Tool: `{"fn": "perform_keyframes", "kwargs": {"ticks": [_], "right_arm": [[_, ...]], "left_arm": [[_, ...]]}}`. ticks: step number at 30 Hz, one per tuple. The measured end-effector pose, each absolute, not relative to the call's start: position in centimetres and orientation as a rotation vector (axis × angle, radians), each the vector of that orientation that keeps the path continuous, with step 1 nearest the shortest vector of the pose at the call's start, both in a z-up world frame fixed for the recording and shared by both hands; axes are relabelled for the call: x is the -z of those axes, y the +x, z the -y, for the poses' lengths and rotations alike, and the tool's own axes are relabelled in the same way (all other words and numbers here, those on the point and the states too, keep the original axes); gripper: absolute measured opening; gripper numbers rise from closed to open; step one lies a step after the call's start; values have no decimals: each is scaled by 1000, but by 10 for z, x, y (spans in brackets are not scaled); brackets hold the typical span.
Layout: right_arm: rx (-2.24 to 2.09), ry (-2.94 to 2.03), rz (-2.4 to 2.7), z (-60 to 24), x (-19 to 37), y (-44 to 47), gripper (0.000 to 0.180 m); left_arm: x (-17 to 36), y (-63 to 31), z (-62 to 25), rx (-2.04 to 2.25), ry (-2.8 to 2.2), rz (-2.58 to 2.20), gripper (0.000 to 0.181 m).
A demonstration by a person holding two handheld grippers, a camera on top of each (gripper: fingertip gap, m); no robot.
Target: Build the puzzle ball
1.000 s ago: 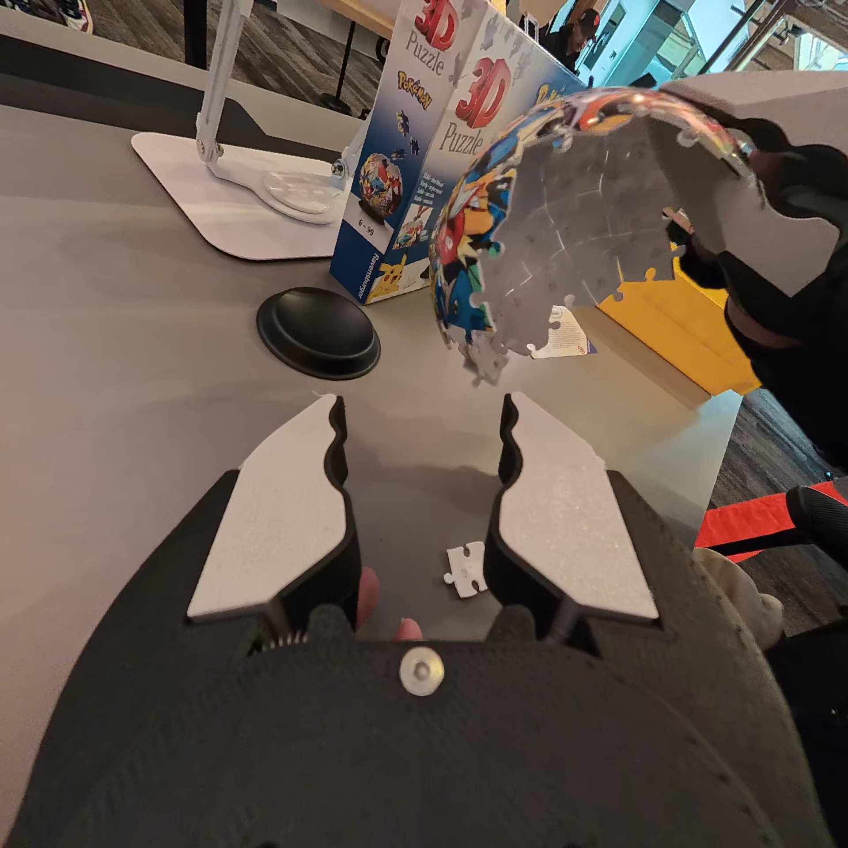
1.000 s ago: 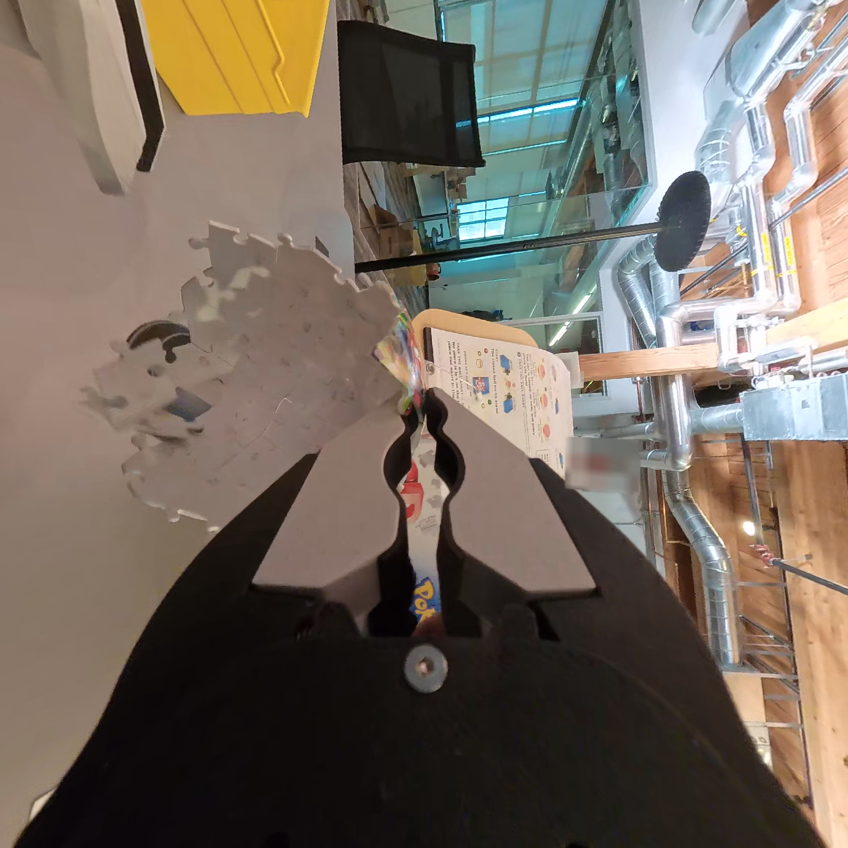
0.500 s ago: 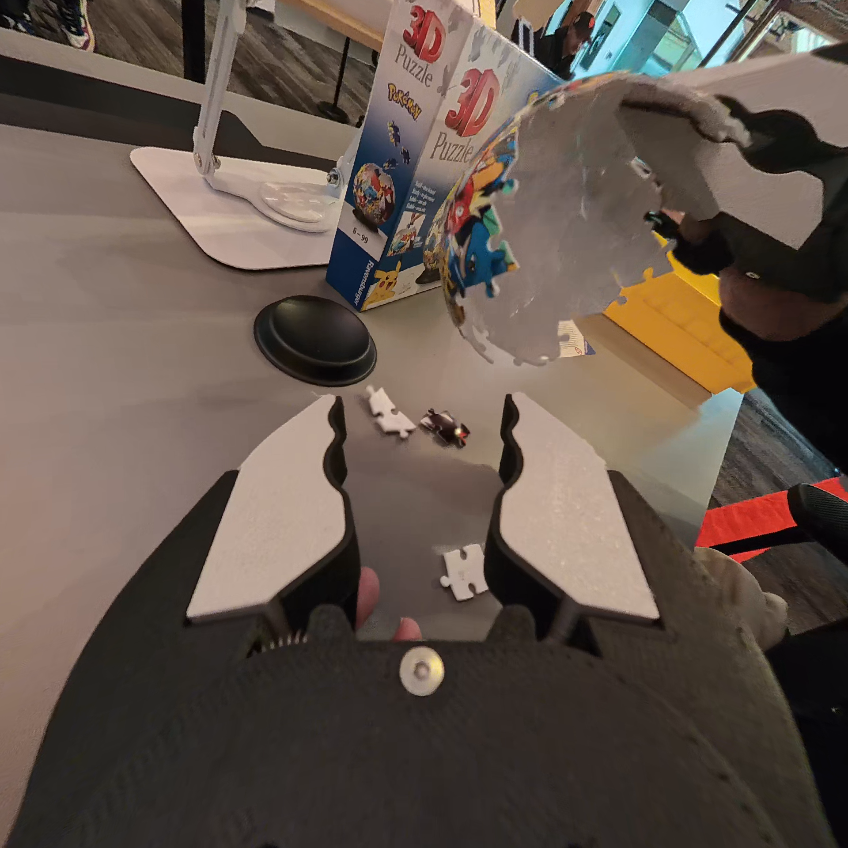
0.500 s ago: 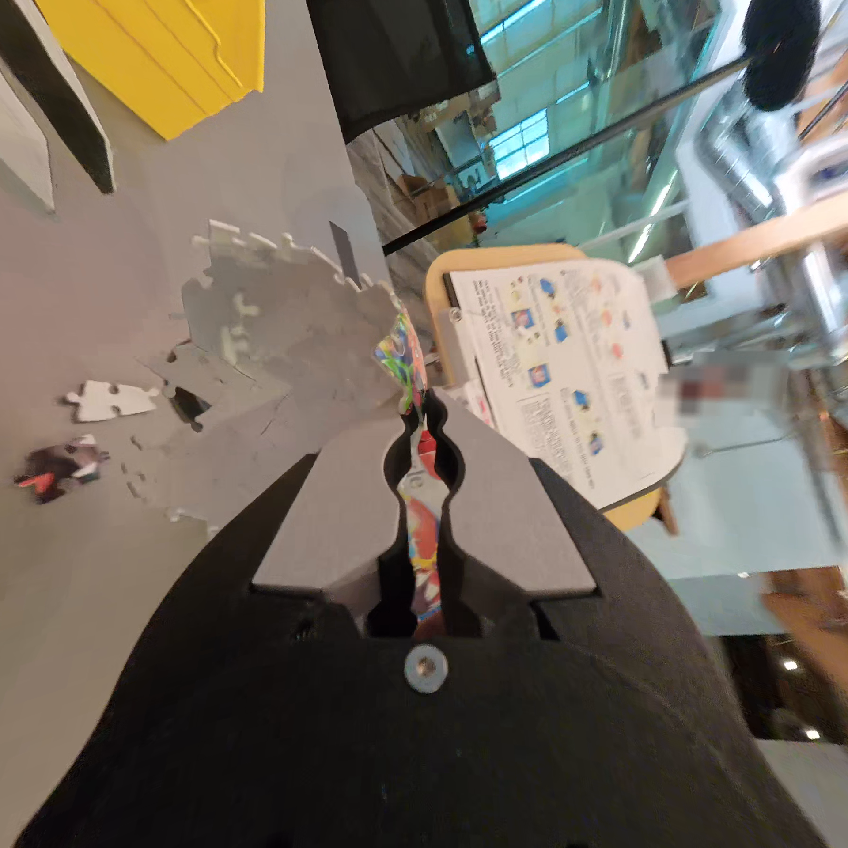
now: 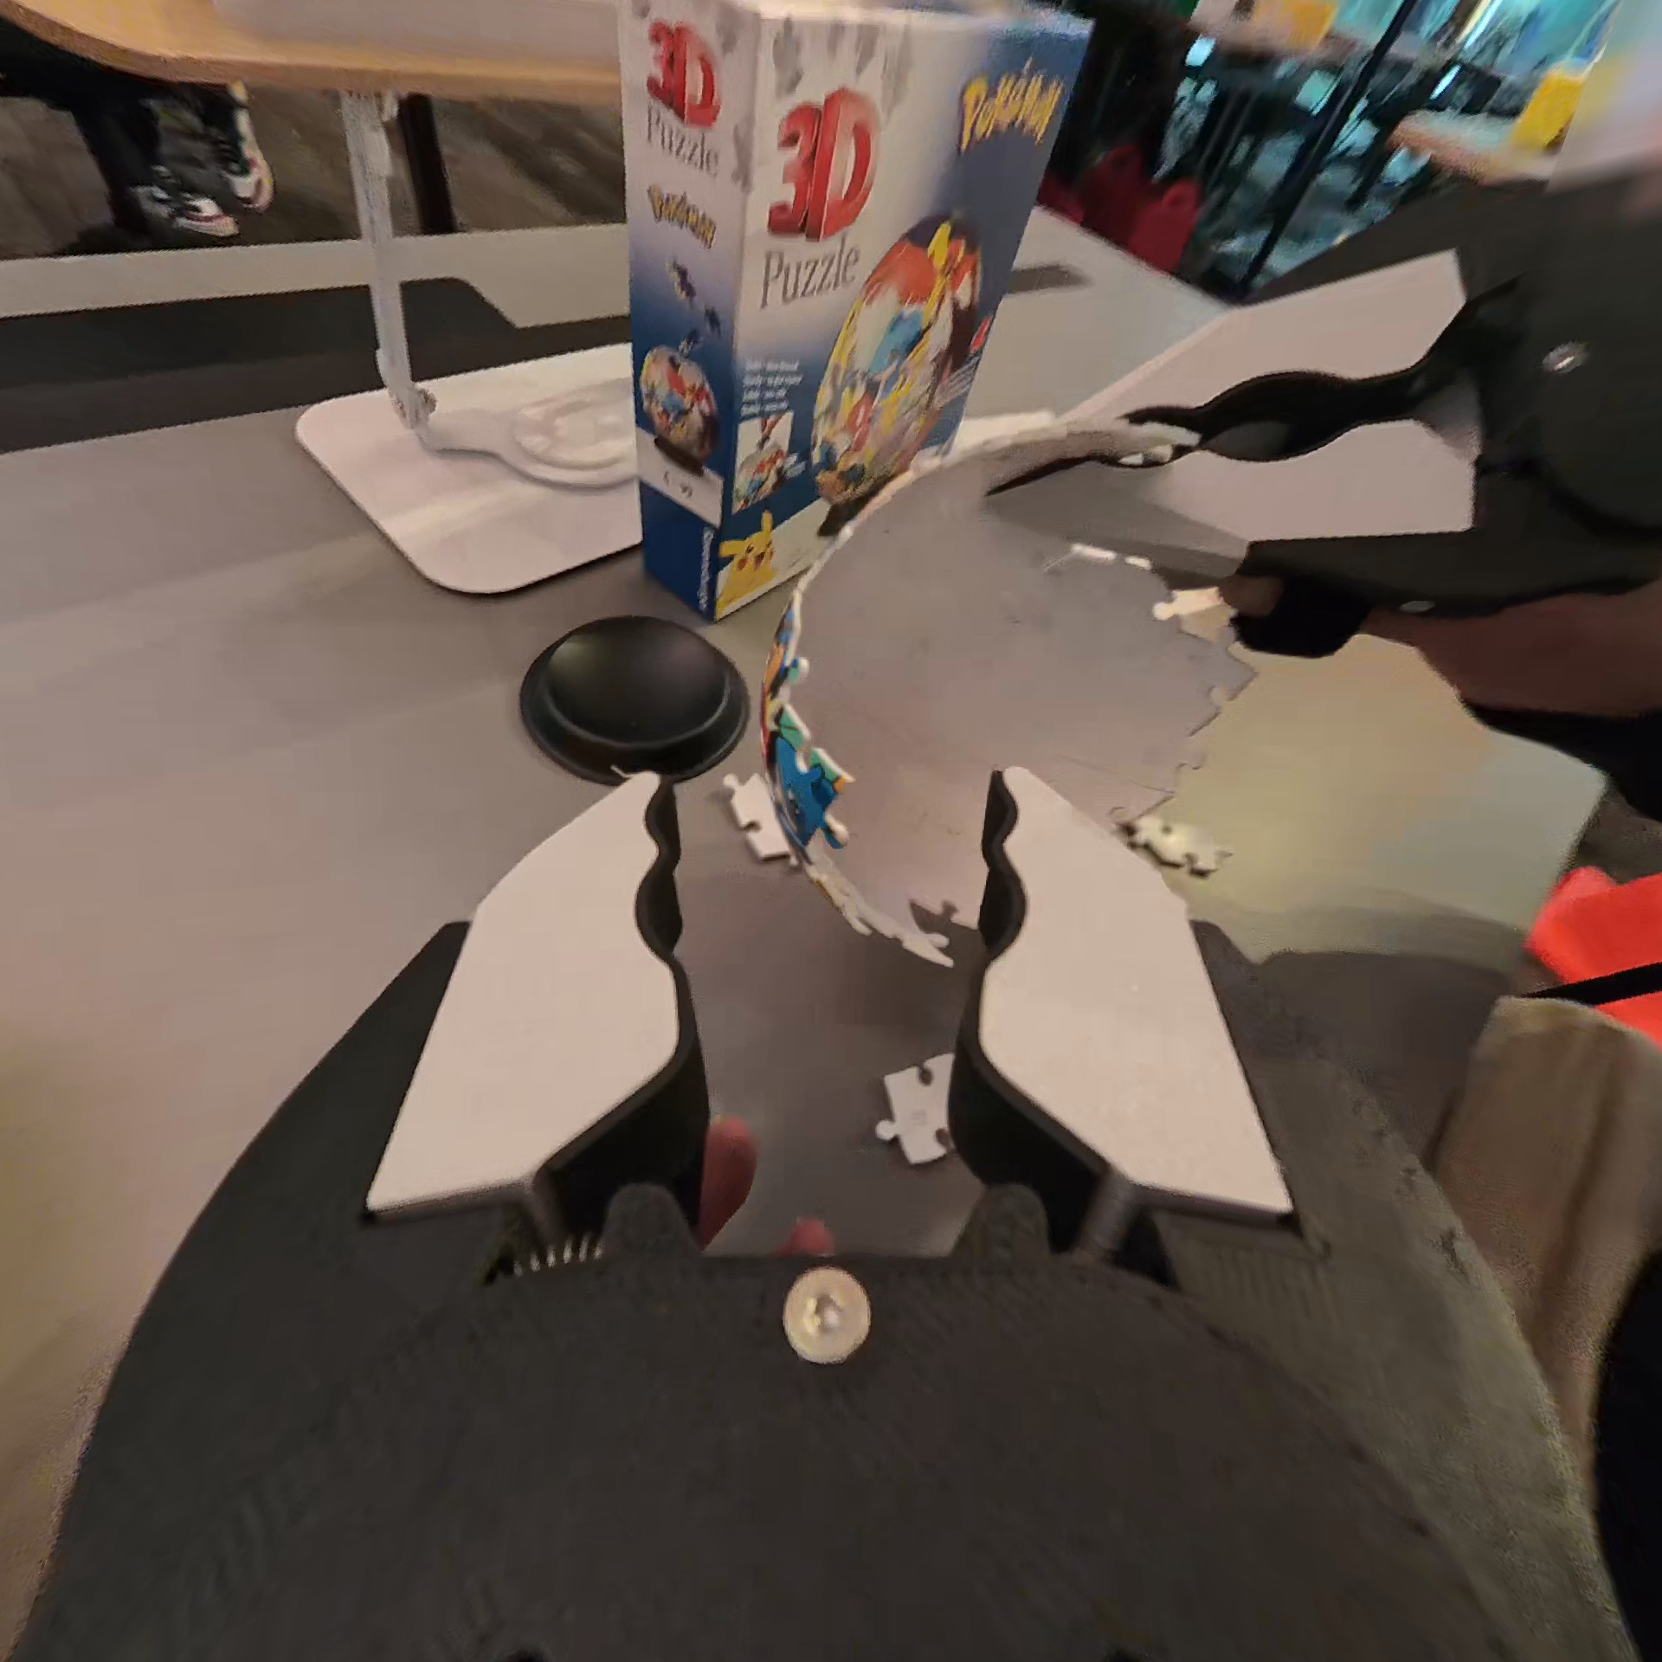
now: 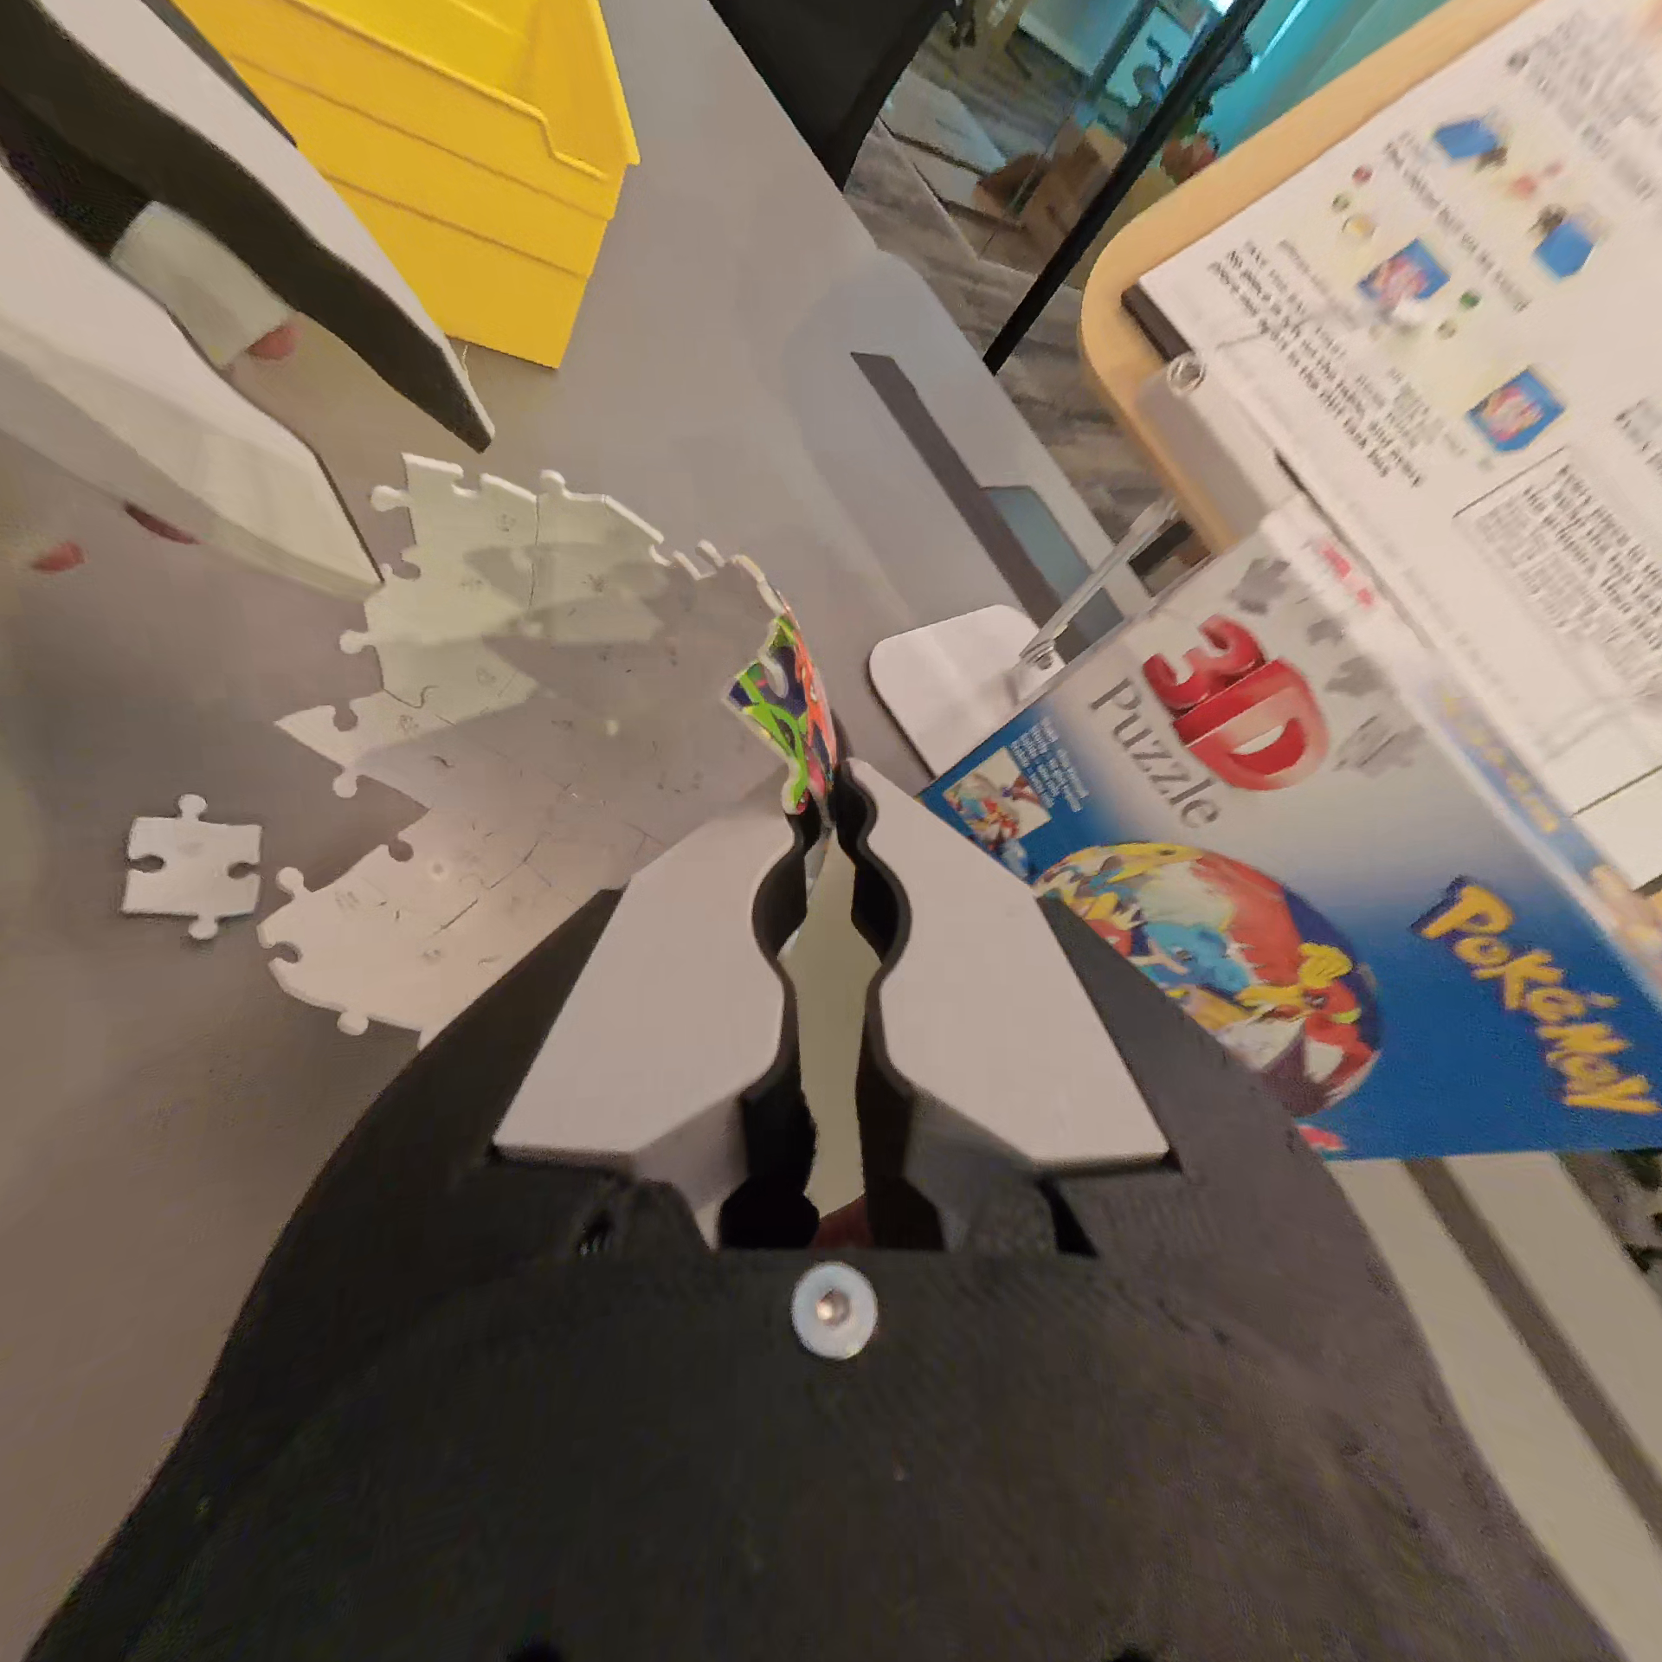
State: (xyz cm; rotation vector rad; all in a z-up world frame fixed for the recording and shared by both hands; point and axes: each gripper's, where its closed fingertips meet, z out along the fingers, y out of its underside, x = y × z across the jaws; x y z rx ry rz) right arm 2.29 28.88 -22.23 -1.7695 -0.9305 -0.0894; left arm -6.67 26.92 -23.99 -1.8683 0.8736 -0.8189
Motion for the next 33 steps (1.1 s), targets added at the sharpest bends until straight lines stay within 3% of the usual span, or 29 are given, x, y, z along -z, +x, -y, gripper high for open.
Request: {"fn": "perform_keyframes", "kwargs": {"ticks": [1, 14, 20, 24, 33], "right_arm": [[79, -1788, 907, -289, 226, 22, 0], [-306, -1998, 605, -276, 270, 4, 0], [-412, -2035, 529, -273, 280, -1, 2], [-421, -2054, 536, -270, 283, 0, 16], [-488, -2097, 571, -248, 279, 13, 30]], "left_arm": [[244, -68, -271, 763, -1882, -884, 62], [286, -81, -286, 350, -2030, -916, 6], [286, -85, -286, 251, -2058, -994, 5], [284, -88, -287, 239, -2077, -1030, 4], [282, -87, -288, 84, -2092, -1220, 3]]}}
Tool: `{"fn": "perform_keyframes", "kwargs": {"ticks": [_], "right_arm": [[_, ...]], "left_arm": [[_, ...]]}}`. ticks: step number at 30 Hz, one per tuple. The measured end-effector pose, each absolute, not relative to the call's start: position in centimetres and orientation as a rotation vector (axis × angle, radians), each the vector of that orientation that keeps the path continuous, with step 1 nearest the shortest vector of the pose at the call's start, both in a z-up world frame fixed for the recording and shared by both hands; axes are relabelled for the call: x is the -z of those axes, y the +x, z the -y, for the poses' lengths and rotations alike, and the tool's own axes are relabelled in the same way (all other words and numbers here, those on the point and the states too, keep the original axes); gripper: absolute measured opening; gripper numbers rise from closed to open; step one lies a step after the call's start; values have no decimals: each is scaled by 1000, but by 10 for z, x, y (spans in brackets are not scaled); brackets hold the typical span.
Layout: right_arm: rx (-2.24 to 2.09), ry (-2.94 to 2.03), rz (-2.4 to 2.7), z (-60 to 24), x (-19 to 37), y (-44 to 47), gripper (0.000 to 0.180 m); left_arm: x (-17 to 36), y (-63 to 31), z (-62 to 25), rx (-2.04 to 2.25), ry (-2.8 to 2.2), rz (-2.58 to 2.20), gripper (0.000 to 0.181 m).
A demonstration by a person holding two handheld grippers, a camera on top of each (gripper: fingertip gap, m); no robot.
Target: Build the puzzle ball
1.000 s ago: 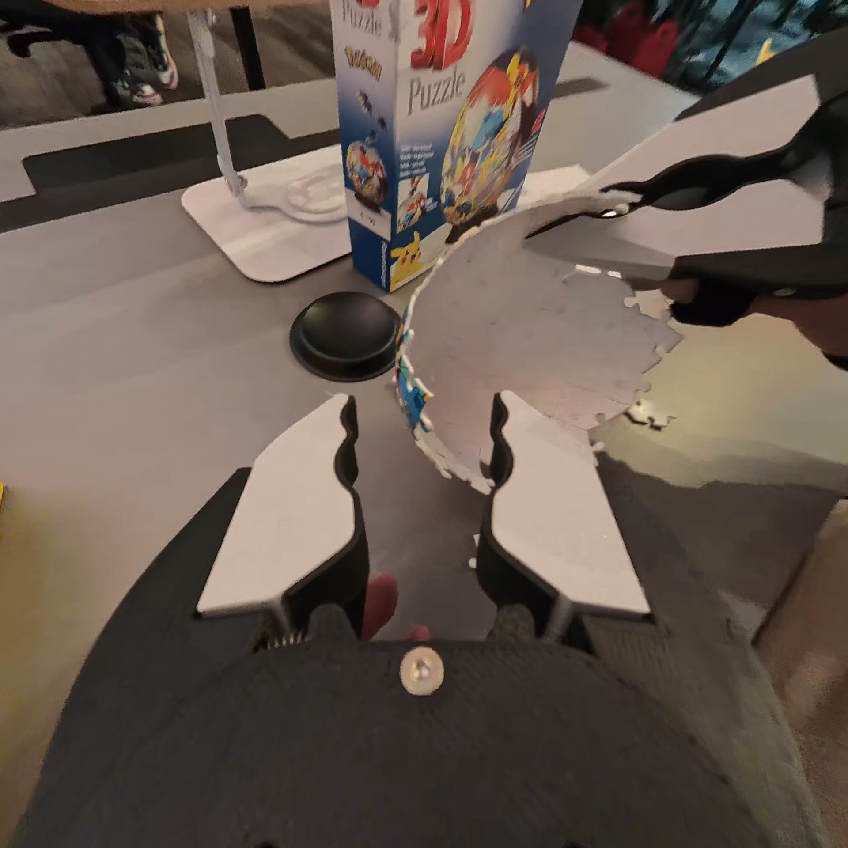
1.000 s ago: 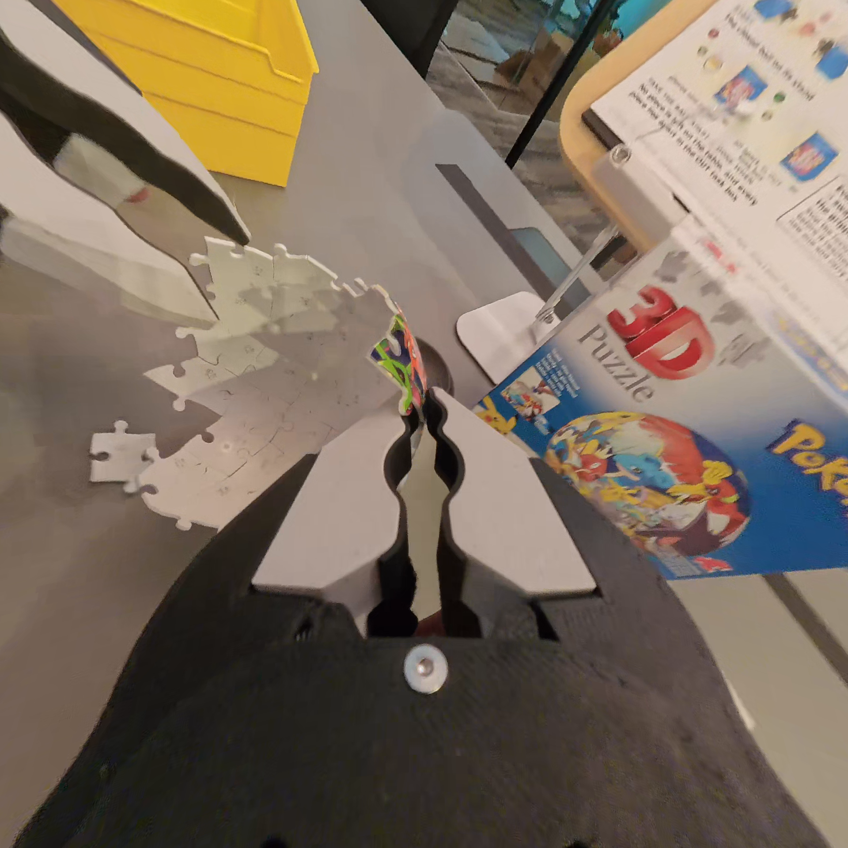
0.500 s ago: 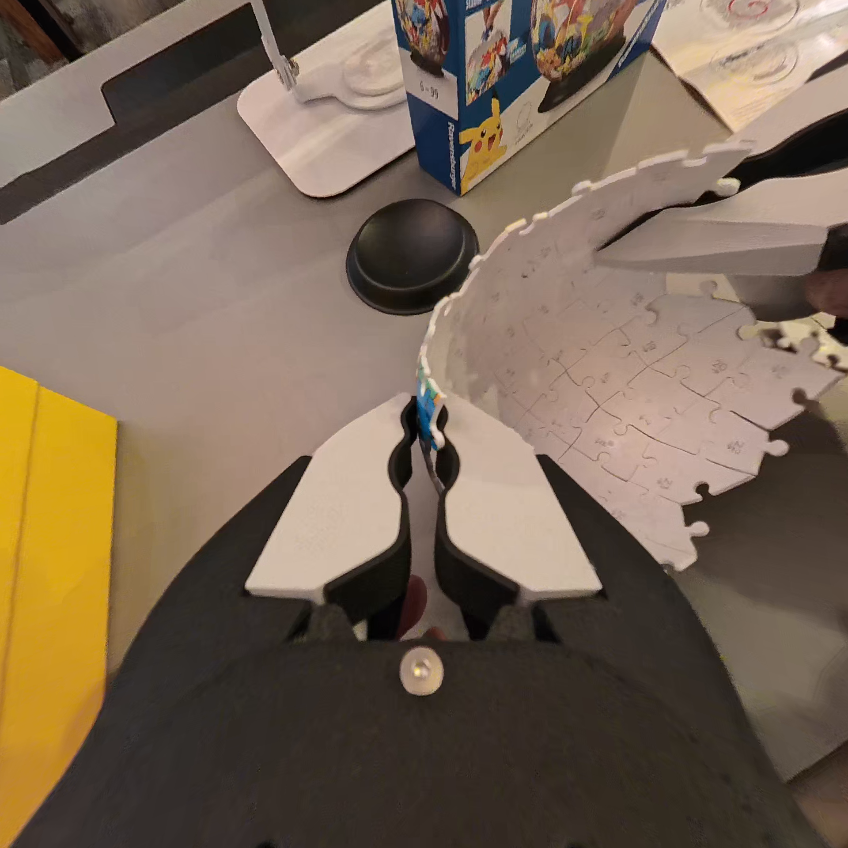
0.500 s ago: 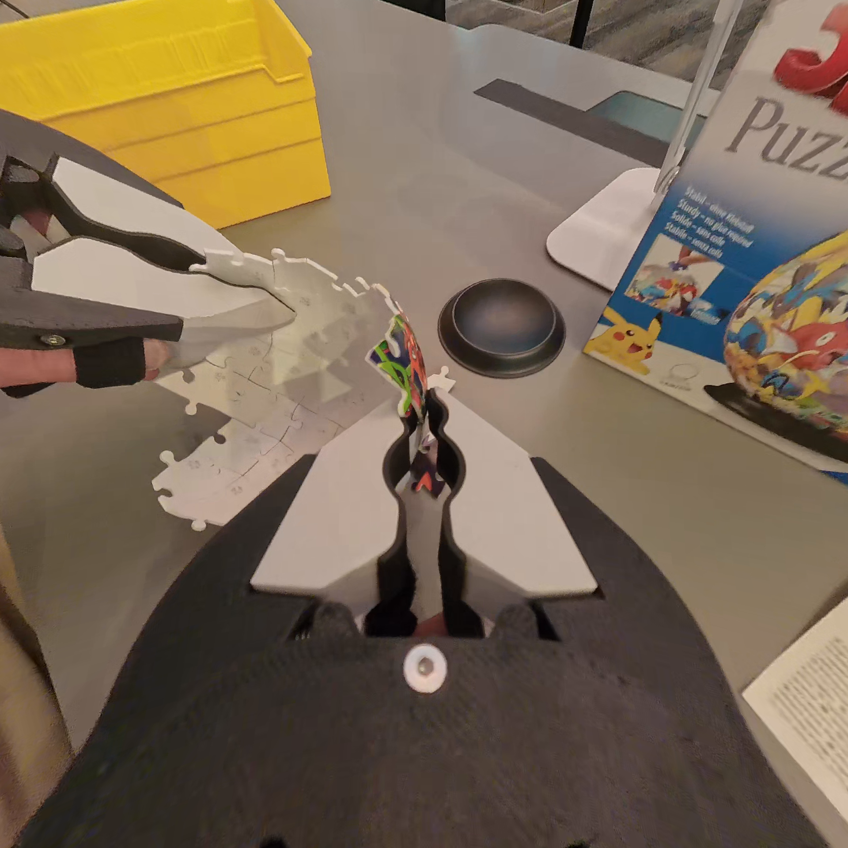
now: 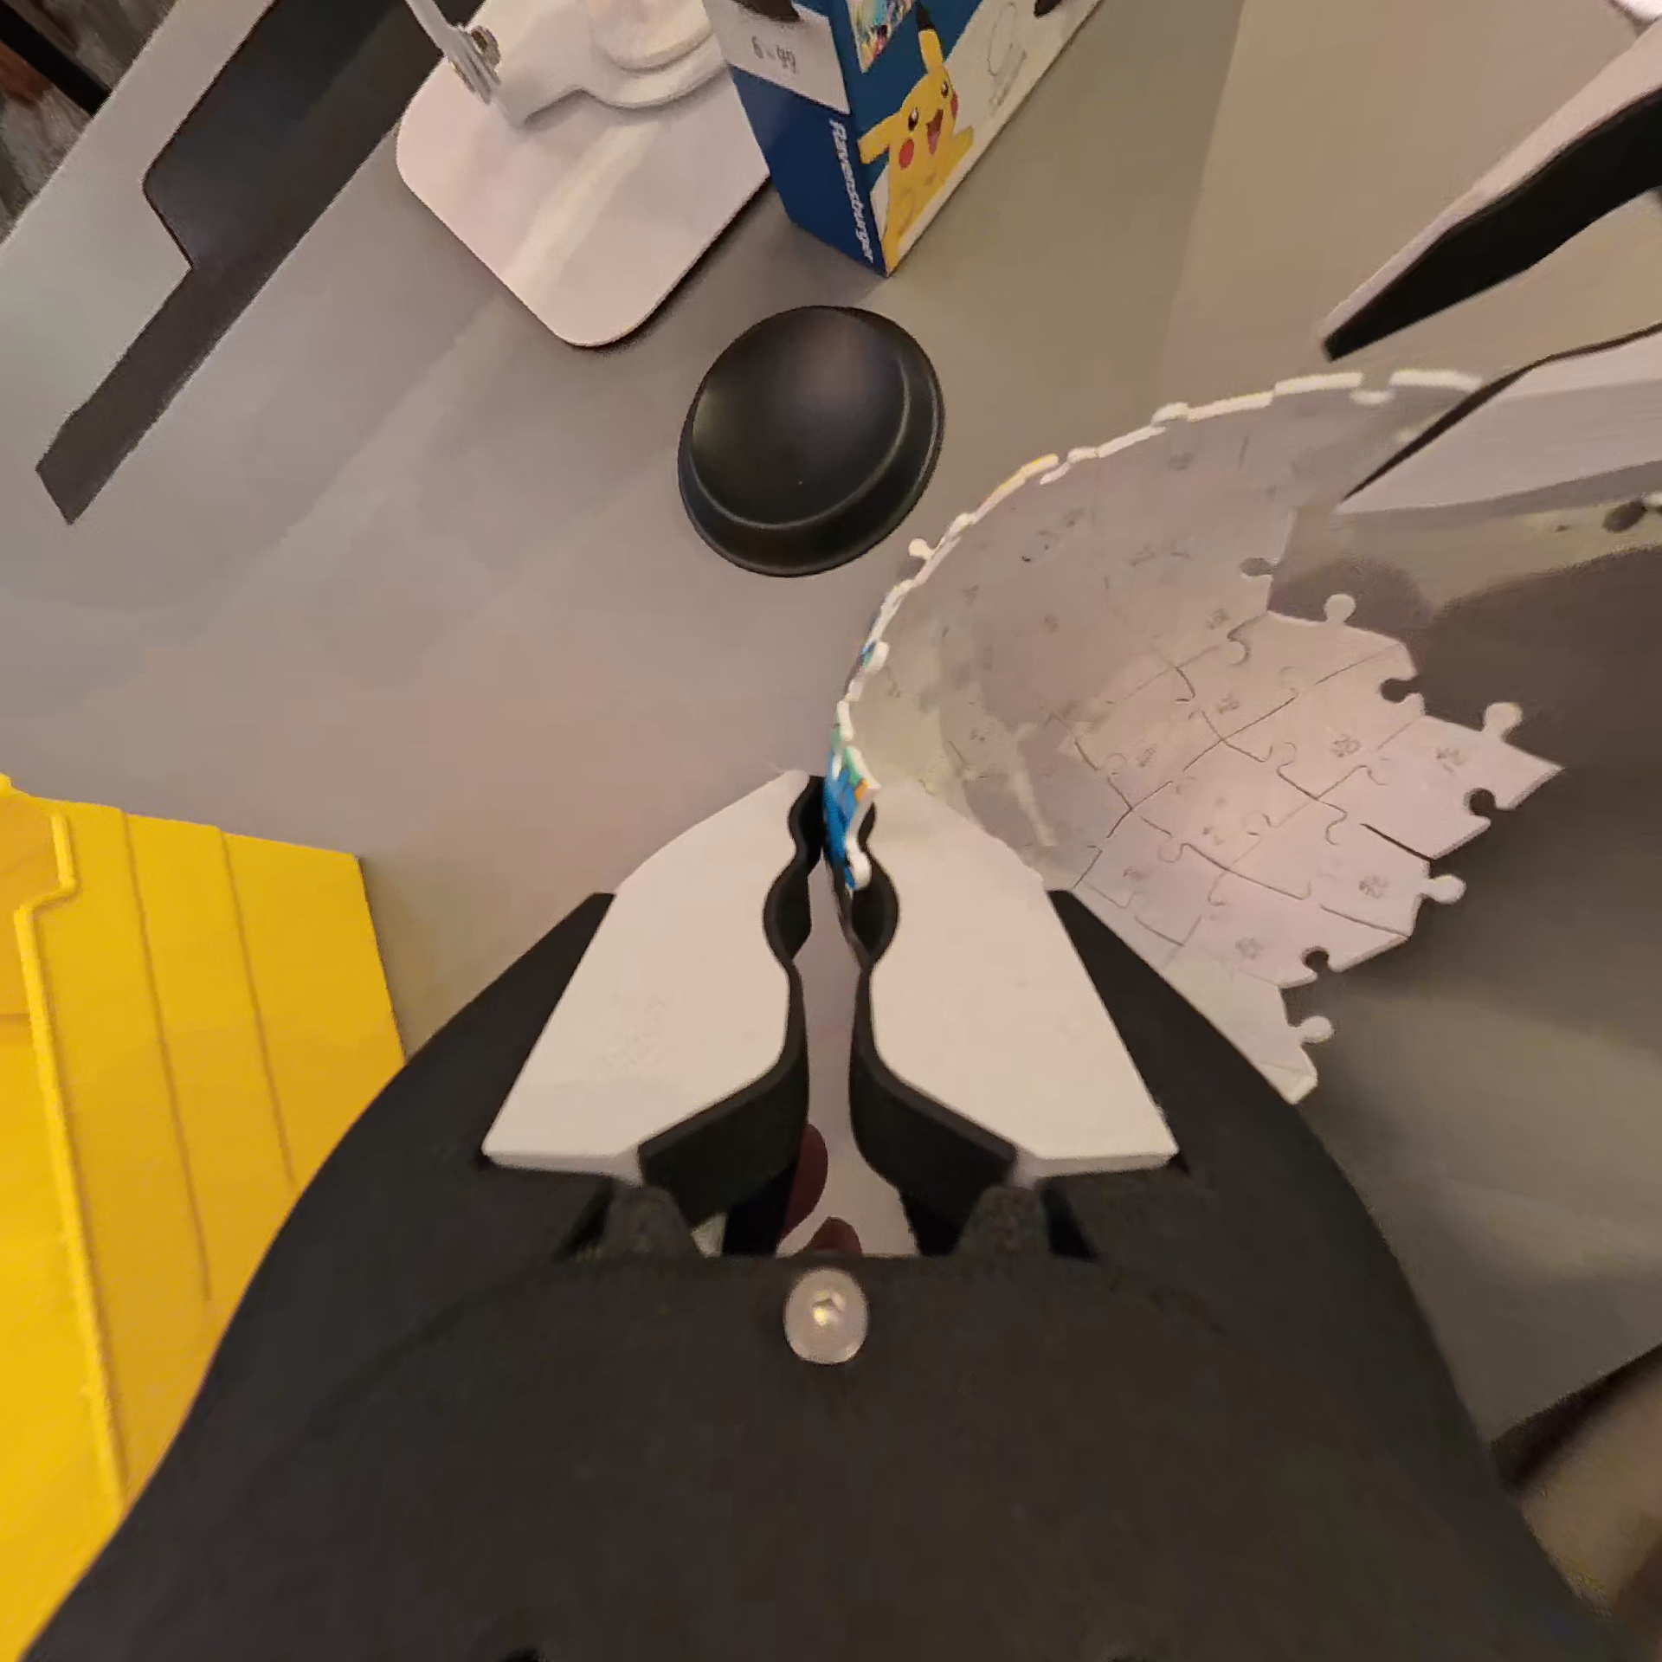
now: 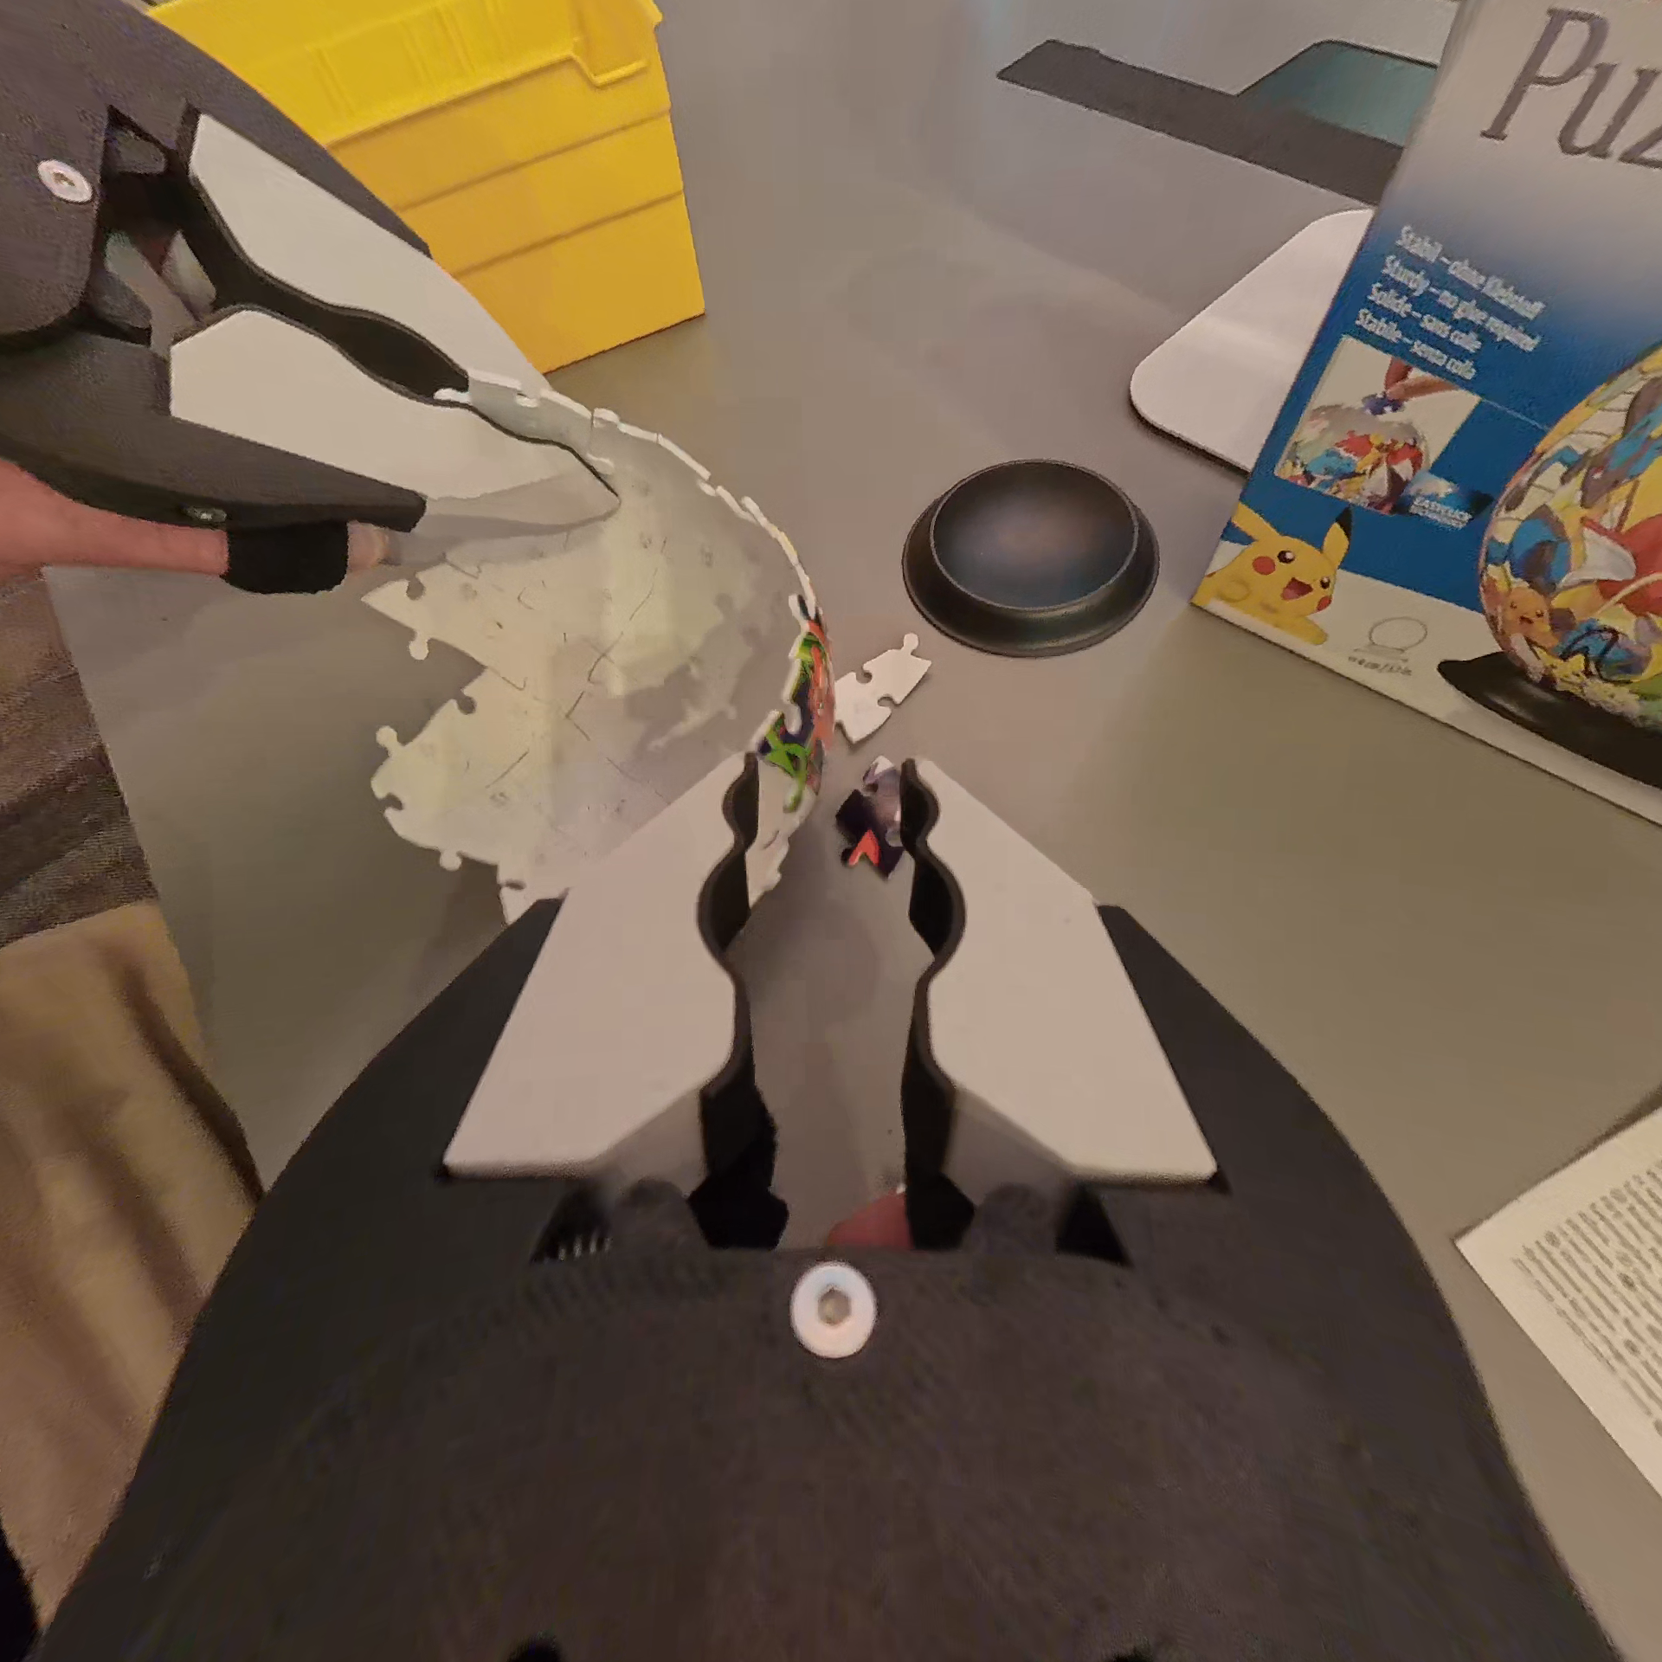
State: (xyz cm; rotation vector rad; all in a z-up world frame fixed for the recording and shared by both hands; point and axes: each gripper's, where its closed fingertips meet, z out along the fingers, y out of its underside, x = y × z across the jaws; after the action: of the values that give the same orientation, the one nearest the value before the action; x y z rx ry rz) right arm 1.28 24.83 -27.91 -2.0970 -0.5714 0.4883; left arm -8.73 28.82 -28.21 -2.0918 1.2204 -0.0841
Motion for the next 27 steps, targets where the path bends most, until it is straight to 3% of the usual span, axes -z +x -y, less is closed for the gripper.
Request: {"fn": "perform_keyframes", "kwargs": {"ticks": [14, 27], "right_arm": [[-419, -2263, 644, -214, 312, 64, 30], [-721, -2205, 527, -232, 305, 0, 37]], "left_arm": [[267, -80, -299, -158, -2062, -1438, 3], [259, -81, -301, -116, -2055, -1379, 3]]}}
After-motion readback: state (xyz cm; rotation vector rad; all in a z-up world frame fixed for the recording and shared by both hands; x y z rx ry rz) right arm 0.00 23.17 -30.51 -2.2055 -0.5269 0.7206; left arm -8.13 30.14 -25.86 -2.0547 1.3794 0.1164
